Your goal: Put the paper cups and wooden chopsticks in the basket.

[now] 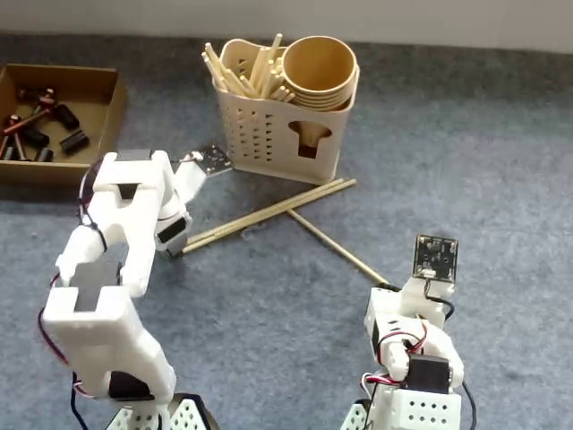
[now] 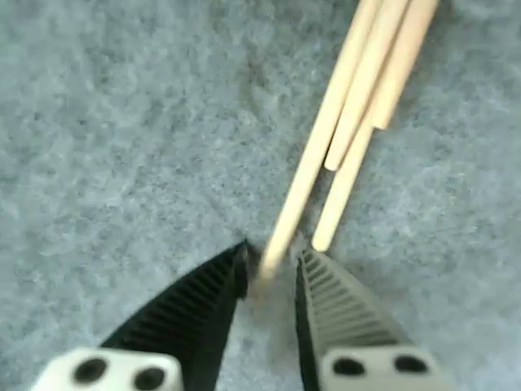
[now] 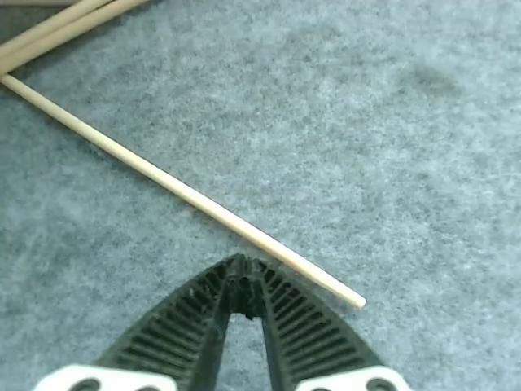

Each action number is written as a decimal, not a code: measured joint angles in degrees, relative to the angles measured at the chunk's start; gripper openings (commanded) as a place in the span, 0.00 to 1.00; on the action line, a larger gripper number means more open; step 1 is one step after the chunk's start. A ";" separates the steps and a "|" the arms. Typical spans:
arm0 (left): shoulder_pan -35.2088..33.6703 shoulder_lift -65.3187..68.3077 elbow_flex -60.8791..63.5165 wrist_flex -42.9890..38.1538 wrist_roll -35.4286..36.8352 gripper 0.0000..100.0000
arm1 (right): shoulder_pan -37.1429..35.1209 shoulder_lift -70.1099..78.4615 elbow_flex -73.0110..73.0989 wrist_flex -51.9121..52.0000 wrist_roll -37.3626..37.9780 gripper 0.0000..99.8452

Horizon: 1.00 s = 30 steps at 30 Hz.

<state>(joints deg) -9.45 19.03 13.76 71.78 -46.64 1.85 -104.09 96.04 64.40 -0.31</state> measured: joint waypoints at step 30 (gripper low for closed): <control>-1.76 1.67 -2.55 13.98 -0.26 0.01 | 0.00 0.00 0.00 0.00 0.00 0.01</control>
<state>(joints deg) -11.21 20.70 11.21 85.76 -46.90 1.85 -104.09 96.04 64.40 -0.31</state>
